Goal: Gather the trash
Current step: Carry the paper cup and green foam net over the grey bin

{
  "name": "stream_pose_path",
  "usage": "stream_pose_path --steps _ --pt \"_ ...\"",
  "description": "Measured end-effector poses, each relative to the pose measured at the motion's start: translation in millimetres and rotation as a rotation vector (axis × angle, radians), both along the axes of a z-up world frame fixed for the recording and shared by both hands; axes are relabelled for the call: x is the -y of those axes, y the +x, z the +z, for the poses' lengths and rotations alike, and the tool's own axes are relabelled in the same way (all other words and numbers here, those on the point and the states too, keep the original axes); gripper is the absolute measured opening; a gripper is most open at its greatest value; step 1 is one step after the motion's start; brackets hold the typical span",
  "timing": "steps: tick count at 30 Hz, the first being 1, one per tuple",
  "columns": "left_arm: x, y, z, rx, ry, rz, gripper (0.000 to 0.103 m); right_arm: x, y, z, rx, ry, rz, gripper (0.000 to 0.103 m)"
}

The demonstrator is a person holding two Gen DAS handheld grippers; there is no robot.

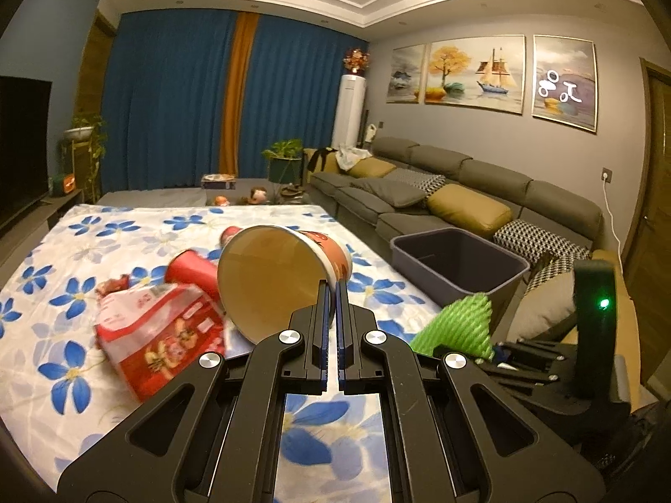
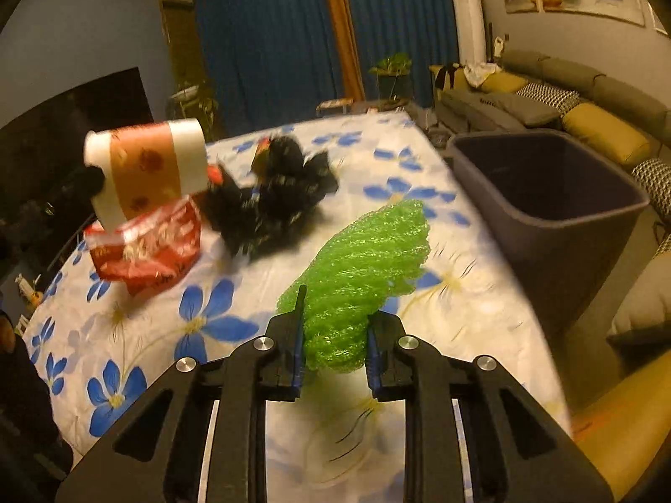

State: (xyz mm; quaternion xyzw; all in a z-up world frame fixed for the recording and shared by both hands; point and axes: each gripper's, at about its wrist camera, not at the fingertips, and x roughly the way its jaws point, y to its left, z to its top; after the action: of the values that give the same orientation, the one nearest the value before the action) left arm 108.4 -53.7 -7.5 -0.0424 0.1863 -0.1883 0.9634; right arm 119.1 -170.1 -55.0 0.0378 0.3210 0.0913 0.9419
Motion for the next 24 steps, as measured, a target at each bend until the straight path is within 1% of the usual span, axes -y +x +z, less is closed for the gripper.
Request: stream_pose_path --steps 4,8,12,17,20,24 --pt "17 12 7 0.011 -0.001 -0.029 0.002 18 6 19 0.056 -0.016 -0.034 0.023" --pt "40 26 21 0.047 -0.003 -0.069 0.002 46 18 44 0.125 -0.032 -0.100 0.024" --pt "69 41 33 0.079 -0.002 -0.115 0.002 75 35 60 0.168 -0.035 -0.168 0.024" --pt "108 68 40 0.098 0.007 -0.154 0.002 108 52 72 0.208 -0.022 -0.235 0.024" --pt "132 88 40 0.084 0.001 -0.179 0.002 125 64 75 0.229 -0.021 -0.269 0.024" --pt "162 113 34 0.058 -0.003 -0.214 0.002 140 76 74 0.230 -0.031 -0.303 0.024"
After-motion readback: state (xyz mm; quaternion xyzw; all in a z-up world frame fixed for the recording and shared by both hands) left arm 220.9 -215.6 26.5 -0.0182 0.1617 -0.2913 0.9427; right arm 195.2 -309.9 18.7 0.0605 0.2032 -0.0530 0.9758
